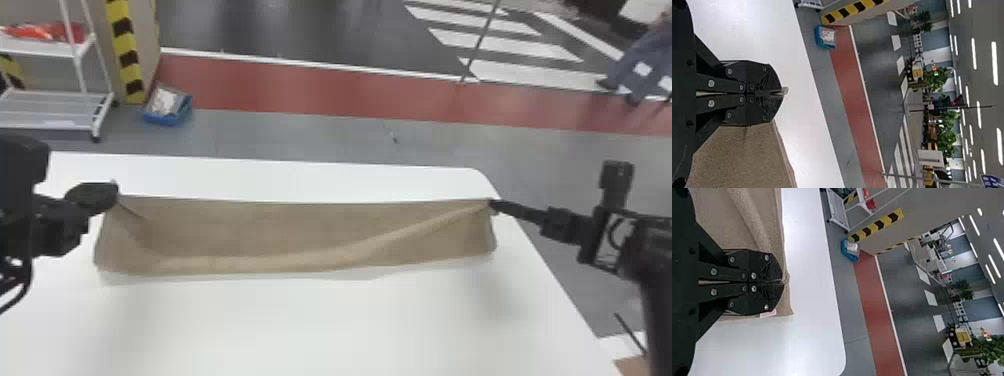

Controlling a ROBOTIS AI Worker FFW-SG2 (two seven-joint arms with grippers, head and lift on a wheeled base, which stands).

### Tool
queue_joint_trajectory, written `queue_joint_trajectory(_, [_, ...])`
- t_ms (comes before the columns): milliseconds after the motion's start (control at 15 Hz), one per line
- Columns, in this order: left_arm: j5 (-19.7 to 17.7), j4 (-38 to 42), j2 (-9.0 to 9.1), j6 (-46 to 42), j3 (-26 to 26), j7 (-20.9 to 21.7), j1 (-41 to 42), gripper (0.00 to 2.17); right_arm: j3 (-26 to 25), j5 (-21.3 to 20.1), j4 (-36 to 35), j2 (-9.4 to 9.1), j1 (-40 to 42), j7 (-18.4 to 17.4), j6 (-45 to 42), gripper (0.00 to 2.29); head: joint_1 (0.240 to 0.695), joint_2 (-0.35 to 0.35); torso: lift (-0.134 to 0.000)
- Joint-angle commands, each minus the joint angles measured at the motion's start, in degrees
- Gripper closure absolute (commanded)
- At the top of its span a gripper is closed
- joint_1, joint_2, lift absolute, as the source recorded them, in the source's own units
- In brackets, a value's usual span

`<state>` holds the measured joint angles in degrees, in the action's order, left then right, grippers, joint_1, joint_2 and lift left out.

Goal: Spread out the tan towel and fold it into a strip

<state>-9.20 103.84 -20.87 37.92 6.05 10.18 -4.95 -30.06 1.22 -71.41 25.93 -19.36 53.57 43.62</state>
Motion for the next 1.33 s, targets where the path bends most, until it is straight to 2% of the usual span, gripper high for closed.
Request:
queue_joint_trajectory(0, [0.2, -2.8, 0.3, -0.3, 1.2, 0.0, -2.3, 1.45, 1.0, -0.6, 2.9, 0.52, -1.4, -0.6, -1.8, 1.69, 0.695, -0.252, -0.124])
queue_joint_trajectory(200, [2.0, -7.6, 1.27, -2.1, 3.5, 0.0, -5.6, 1.44, 3.1, -2.4, 6.0, 0.43, -3.3, -1.5, -3.8, 1.69, 0.695, -0.256, -0.124])
queue_joint_trajectory(267, [2.1, -8.8, 1.53, -2.6, 4.0, -0.1, -6.3, 1.44, 3.8, -2.5, 6.2, 0.43, -3.3, -1.9, -4.8, 1.58, 0.695, -0.255, -0.124])
queue_joint_trajectory(533, [4.0, -15.2, 2.94, -7.4, 5.5, -0.4, -9.0, 1.44, 6.9, -2.6, 10.5, 0.35, -5.0, -3.6, -8.5, 1.58, 0.695, -0.251, -0.124])
queue_joint_trajectory(667, [4.2, -15.9, 2.94, -9.1, 5.9, -0.4, -9.2, 1.45, 7.9, -2.7, 12.7, 0.43, -6.0, -4.1, -11.3, 1.58, 0.695, -0.246, -0.124])
queue_joint_trajectory(800, [4.2, -15.7, 2.94, -9.3, 5.7, -0.4, -9.0, 1.45, 7.6, -2.6, 13.1, 0.43, -6.2, -5.1, -12.2, 1.58, 0.695, -0.242, -0.124])
queue_joint_trajectory(1267, [3.7, -14.2, 2.5, -8.1, 5.2, -0.4, -8.1, 1.45, 4.9, -1.1, 13.0, 0.79, -6.9, -5.0, -10.3, 1.58, 0.688, -0.246, -0.124])
